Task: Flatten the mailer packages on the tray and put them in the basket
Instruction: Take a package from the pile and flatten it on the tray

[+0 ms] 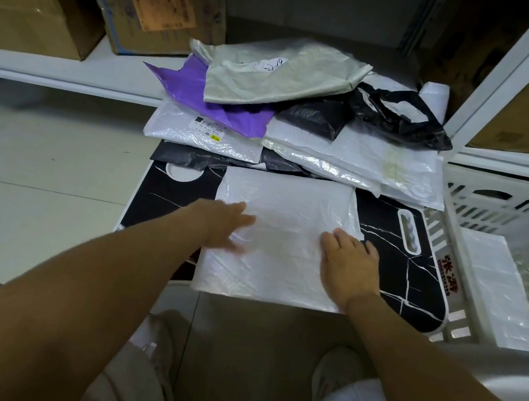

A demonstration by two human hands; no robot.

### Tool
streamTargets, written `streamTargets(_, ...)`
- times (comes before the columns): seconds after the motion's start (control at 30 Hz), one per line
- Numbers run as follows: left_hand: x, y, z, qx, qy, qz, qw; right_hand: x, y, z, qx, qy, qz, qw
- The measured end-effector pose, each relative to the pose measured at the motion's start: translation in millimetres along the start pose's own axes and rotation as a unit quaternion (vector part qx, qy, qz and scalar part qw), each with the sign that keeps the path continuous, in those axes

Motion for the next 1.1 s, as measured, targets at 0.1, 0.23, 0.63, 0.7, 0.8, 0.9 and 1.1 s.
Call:
streamTargets(0.1, -32.1, -4.6, -16.9, -0.041, 0.012, -0.160, 0.986, -20.1, -22.4, 23.7, 0.043, -0.034, -0.113, 0.992)
streamTargets(0.23, 2.0, -14.0, -55.1, -0.073, 0.160, -0.163, 0.971, 1.8, -45.2, 60.2, -0.040, -0.076, -0.017, 0.996)
streamTargets(0.63, 29.9, -22.2, -44.9, -0.208, 0.245, -0.144, 0.936, 16.2, -49.3, 36.6, 0.016, -0.080, 0.006, 0.997)
streamTargets(0.7, 18.7, -23.5, -38.6, -0.231, 0.213, -0.165, 0.935, 8.5, -53.8, 29.5, 0.026, -0.083, -0.006, 0.996)
streamTargets(0.8, -5.1, -29.6, -34.2, -0.240, 0.138, -0.194, 0.941, -7.4, -68.7, 21.9, 0.028, -0.066, -0.028, 0.997)
streamTargets(0.9, -20.6, -39.3, -34.5, -0.233, 0.110, -0.196, 0.946, -12.6, -84.7, 19.8, 0.036, -0.042, -0.028, 0.998)
streamTargets(1.1, 7.8, -56.1, -37.3, -0.203, 0.222, -0.090, 0.950, 22.4, -85.8, 10.9, 0.072, -0.165, 0.045, 0.983)
Point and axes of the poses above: each hand's wrist, its own y-axis away from the middle knuckle, its own x-axis out of the palm, z = x × y, the point moved 7 cm from there along -y, towards the middle knuckle, and after that the axes turned 14 degrees about -x, right-handed, at the moved point
